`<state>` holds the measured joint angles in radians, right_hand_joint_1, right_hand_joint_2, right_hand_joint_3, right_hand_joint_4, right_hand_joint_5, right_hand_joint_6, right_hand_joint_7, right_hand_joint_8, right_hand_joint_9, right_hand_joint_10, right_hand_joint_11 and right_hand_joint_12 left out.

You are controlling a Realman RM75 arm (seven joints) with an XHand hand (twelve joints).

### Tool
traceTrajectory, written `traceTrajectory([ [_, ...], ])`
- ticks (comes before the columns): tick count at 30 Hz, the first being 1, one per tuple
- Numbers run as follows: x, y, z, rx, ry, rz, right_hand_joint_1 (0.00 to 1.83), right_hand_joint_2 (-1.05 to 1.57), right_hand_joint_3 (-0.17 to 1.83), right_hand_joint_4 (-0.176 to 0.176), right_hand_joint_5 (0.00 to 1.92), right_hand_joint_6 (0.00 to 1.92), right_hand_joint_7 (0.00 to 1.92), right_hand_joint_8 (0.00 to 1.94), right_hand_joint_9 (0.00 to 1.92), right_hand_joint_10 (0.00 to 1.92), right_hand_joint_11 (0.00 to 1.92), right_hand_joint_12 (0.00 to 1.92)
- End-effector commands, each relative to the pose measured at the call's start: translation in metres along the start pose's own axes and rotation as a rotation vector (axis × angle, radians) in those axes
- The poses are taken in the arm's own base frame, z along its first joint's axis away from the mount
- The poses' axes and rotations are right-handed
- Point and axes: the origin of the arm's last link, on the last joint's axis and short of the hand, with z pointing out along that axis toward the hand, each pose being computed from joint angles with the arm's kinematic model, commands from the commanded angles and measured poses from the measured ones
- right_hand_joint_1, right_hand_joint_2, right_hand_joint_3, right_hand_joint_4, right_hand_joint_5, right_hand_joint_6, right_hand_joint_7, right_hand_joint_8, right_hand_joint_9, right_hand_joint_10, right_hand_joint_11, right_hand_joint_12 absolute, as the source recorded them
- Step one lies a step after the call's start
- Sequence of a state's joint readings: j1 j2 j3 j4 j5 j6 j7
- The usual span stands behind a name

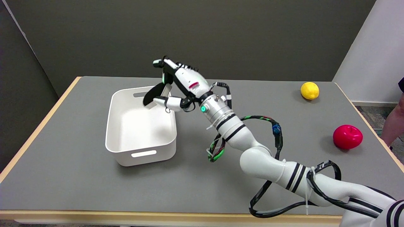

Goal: Place the chalkboard eraser into the white box.

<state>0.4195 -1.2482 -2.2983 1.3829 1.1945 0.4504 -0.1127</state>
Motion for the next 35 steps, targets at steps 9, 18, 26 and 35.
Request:
traceTrajectory([
  [9,-0.021,0.031,-0.002,-0.065,-0.077,0.224,0.47,0.63,0.87,0.005,0.05,0.24,0.01,0.13,0.0,0.29,0.0,0.89],
  [18,0.056,0.046,-0.017,-0.03,0.362,0.185,0.44,0.6,0.89,0.002,0.02,0.11,0.0,0.0,0.0,0.0,0.0,0.66],
  [26,0.124,0.119,-0.097,-0.124,0.768,0.343,0.43,0.65,0.93,-0.013,0.03,0.2,0.0,0.12,0.0,0.17,0.0,0.63],
  [35,0.137,0.175,-0.185,0.006,0.913,0.71,0.3,0.71,0.85,-0.035,0.0,0.03,0.0,0.0,0.0,0.04,0.0,0.31],
])
